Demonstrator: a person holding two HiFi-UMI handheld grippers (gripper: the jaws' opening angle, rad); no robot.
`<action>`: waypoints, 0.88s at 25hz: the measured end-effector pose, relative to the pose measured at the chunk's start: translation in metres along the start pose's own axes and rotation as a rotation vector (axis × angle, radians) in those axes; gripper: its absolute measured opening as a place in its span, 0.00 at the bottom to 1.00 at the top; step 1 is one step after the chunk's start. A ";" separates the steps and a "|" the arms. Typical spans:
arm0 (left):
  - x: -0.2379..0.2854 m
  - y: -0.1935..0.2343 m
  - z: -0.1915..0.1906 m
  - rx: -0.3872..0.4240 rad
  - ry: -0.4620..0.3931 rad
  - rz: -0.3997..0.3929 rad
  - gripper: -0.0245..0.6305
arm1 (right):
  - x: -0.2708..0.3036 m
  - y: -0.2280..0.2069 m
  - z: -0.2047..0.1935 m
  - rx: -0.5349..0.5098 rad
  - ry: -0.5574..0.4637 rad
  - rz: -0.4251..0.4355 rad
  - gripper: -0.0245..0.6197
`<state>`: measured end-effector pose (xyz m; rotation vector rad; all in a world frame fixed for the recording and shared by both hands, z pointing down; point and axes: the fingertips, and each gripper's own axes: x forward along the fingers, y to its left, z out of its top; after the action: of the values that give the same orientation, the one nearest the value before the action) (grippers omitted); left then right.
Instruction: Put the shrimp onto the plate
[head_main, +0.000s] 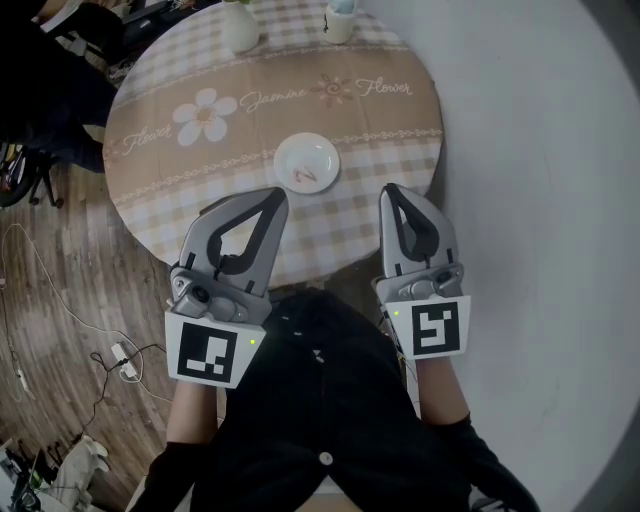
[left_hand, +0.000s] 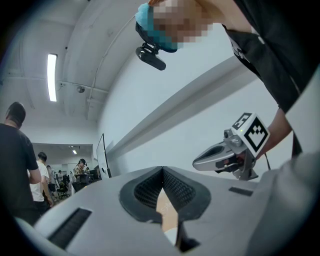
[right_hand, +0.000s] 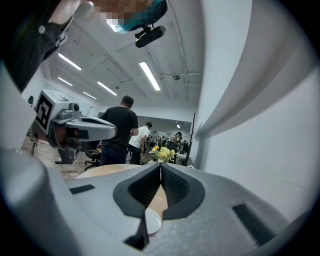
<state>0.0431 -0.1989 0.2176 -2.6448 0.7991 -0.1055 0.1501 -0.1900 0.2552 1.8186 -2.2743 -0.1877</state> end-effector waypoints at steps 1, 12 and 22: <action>0.000 0.000 0.000 0.000 0.000 0.000 0.04 | 0.000 0.000 0.000 -0.001 -0.001 0.000 0.04; -0.001 0.000 0.000 -0.003 -0.003 0.002 0.04 | 0.001 0.003 0.002 -0.007 -0.003 0.003 0.04; -0.004 0.003 0.000 -0.004 -0.002 0.009 0.04 | 0.004 0.009 0.005 -0.019 -0.004 0.014 0.04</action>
<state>0.0380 -0.1994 0.2168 -2.6449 0.8109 -0.0987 0.1397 -0.1922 0.2526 1.7940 -2.2795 -0.2101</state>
